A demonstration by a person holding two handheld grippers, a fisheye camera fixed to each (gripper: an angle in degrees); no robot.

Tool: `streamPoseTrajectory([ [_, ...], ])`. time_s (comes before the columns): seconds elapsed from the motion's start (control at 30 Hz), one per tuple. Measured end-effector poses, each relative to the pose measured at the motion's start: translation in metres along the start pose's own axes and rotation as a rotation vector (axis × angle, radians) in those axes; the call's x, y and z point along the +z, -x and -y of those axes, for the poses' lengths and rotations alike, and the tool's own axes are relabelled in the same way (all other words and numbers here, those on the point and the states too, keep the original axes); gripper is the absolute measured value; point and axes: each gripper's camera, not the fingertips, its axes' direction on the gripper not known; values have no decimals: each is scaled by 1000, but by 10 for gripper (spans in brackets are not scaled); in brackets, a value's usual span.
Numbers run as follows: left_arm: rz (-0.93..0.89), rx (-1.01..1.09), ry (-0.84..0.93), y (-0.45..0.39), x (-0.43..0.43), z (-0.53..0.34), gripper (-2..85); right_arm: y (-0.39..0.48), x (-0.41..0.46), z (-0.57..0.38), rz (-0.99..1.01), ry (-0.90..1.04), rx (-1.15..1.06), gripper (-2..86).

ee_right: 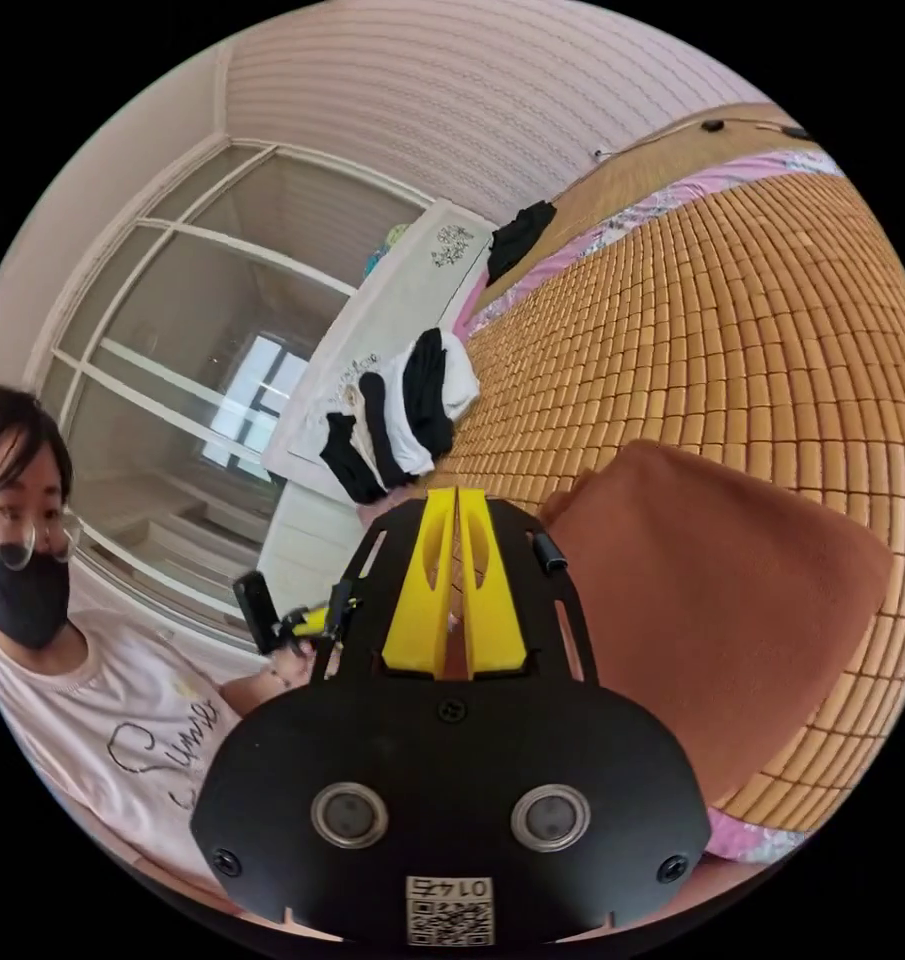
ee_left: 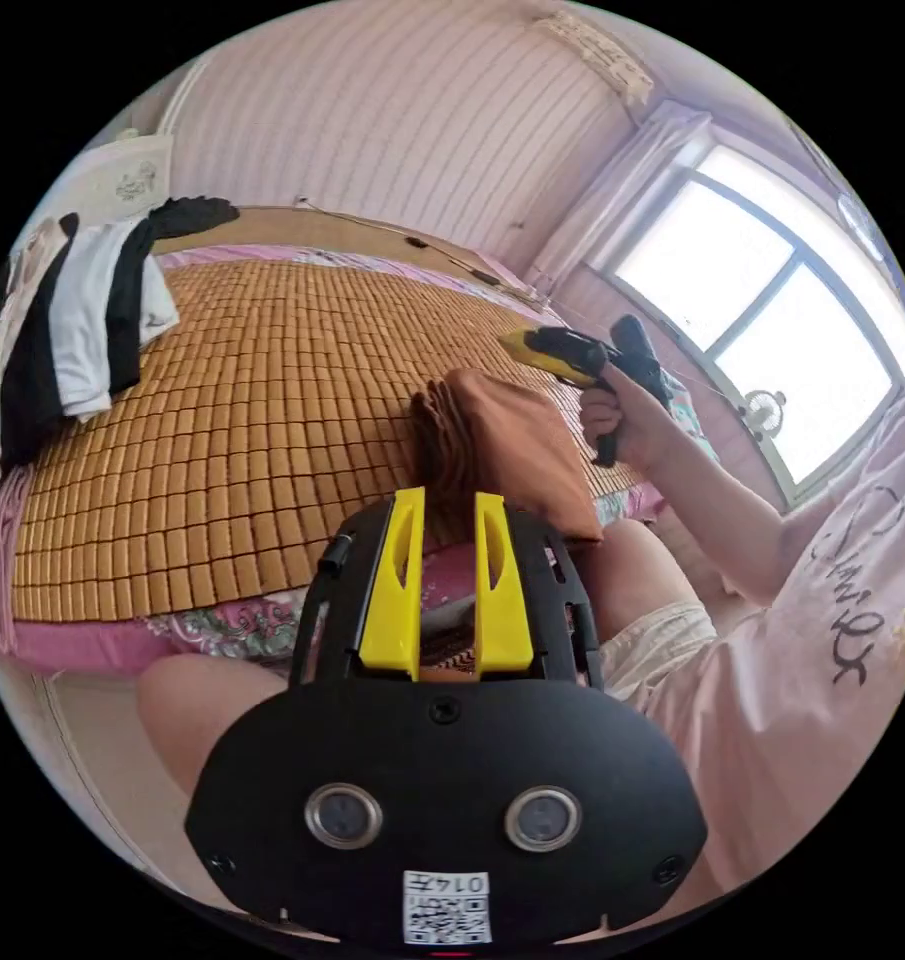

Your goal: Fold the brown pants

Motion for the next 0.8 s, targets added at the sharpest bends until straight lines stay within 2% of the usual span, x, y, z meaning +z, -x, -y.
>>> streamPoseTrajectory([
  [0.1,53,-59,-69,14,-19,1,77,10,-10,-34,-185,93,-33,11],
  [0.23,-36,-62,8,11,7,20,95,13,-17,-58,-373,108,-48,52],
  [0.33,-104,-74,24,-2,24,20,137,12,-6,-37,-404,87,-63,101],
  [0.43,-75,-48,153,-12,48,25,134,16,30,2,-461,85,-158,112],
  [0.53,-100,-59,292,-12,67,35,97,2,80,43,-532,162,-165,150],
  [0.6,-102,-58,303,-11,64,39,78,-24,118,65,-611,331,-155,160],
  [0.63,-103,-43,300,-12,60,41,65,-32,125,68,-602,381,-157,150],
  [0.7,-121,-21,272,-14,52,41,52,-46,130,75,-430,472,-73,83],
  [0.8,-117,9,220,-25,36,40,48,-15,91,77,-343,300,-139,40],
])
